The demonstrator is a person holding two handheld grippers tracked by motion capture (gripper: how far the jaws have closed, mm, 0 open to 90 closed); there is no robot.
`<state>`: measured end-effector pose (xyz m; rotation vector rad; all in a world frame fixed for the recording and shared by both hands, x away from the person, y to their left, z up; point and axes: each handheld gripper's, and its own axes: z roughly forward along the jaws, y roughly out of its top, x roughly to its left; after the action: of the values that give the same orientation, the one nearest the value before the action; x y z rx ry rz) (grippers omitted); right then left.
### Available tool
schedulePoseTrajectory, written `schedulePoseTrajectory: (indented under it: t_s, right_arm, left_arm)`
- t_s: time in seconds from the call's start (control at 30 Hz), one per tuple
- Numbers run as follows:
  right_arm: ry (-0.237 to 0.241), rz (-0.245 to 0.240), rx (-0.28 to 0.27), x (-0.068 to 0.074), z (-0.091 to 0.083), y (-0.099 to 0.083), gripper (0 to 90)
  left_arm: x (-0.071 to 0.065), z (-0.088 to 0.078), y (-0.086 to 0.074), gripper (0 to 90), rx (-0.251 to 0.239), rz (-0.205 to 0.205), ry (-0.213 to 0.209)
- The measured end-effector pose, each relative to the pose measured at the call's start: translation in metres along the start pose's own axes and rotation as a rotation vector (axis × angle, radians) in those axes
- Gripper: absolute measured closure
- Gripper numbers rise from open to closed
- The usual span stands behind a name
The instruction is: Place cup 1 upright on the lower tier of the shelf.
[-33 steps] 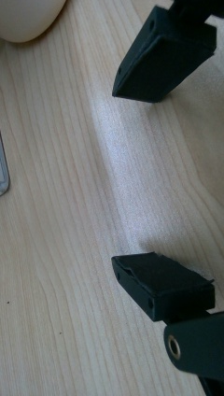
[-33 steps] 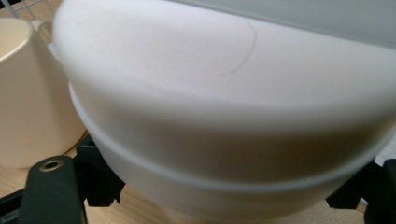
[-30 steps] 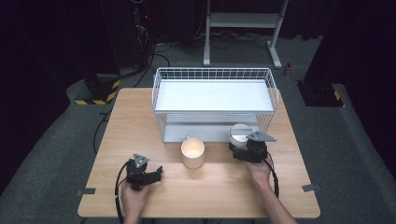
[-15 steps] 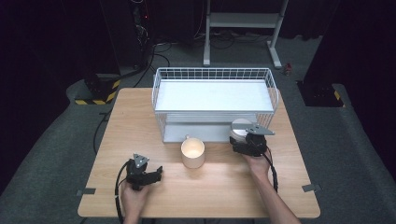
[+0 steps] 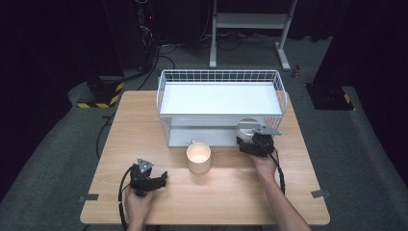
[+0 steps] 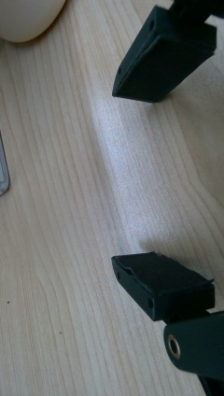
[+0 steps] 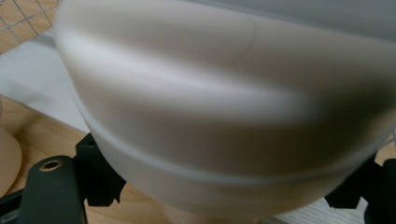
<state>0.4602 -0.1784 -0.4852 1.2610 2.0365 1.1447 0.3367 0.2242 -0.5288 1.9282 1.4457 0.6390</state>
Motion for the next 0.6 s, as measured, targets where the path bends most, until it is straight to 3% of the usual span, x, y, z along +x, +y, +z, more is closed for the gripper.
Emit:
schedulePoseTrajectory:
  t_s: [0.37, 0.6]
  right_arm:
    - [-0.013, 0.004, -0.016, -0.002, 0.0073, 0.002, 18.0]
    - [0.017, 0.017, 0.017, -0.0041, 0.004, 0.0019, 14.6]
  left_arm:
    - [-0.0001, 0.0001, -0.0001, 16.3, -0.002, 0.001, 0.002]
    - [-0.0002, 0.0001, -0.0001, 16.3, -0.002, 0.001, 0.002]
